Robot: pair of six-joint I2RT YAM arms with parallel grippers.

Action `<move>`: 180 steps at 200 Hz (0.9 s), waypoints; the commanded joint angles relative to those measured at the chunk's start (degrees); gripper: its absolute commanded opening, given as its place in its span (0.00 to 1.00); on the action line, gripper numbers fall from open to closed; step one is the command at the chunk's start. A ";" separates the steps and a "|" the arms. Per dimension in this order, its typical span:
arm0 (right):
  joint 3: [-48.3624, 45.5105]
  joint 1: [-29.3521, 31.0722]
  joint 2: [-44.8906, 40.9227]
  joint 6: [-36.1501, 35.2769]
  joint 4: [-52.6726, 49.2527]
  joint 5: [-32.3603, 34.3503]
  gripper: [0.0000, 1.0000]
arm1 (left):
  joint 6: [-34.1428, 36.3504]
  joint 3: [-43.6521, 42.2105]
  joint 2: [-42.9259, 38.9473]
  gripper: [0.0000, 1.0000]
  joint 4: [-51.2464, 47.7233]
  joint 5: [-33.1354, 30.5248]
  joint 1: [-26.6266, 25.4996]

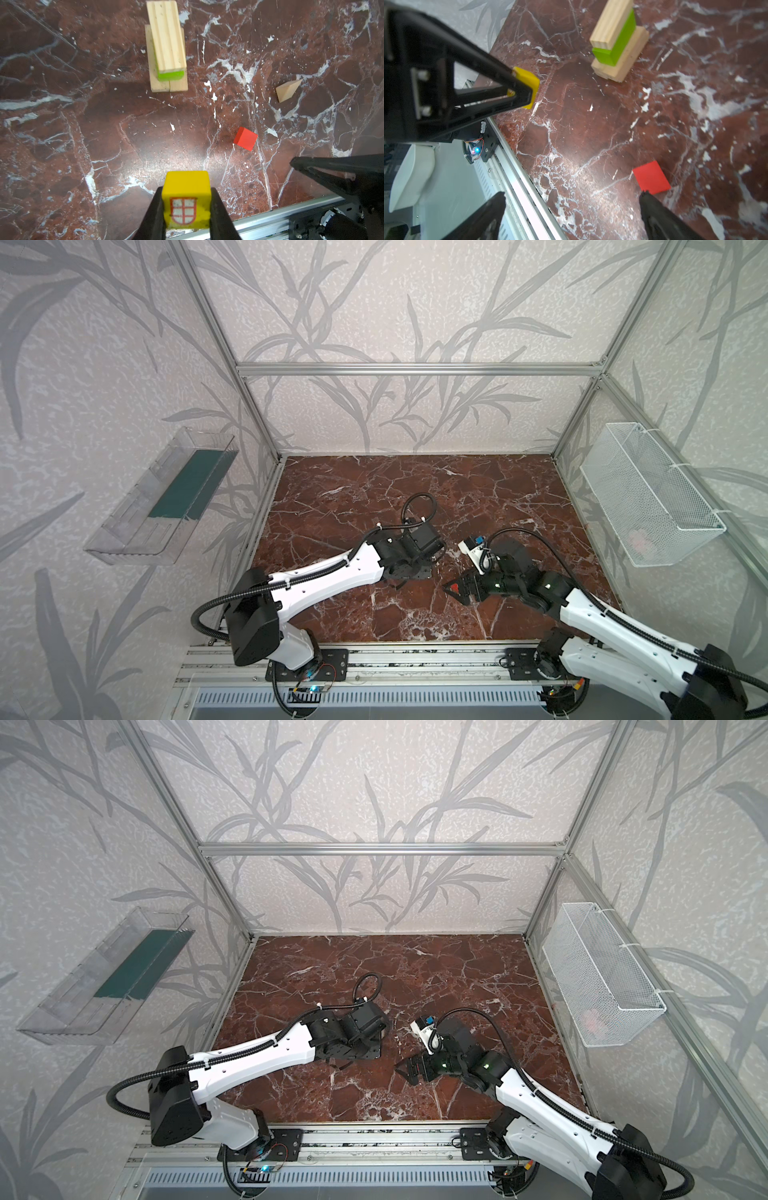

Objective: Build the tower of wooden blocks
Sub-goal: 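Lift and carry the yellow cube with the left gripper over the block stack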

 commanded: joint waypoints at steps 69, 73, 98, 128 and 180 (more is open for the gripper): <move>-1.72 0.73 7.41 -14.12 21.13 5.48 0.99 | 9.26 8.88 7.30 0.00 -1.48 2.80 10.37; -1.89 0.73 7.74 -14.15 21.37 6.36 0.99 | 9.48 9.25 7.81 0.00 -1.55 3.12 10.57; -5.59 0.73 8.64 -13.21 27.67 7.99 0.99 | 9.69 12.61 11.62 0.00 -3.37 3.70 11.77; -7.38 0.73 8.55 -12.40 30.36 6.69 0.99 | 10.75 17.40 16.35 0.00 -6.10 3.43 12.71; -8.64 0.79 6.62 -11.85 31.16 9.88 0.99 | 11.04 21.47 21.02 0.00 -6.75 1.81 13.21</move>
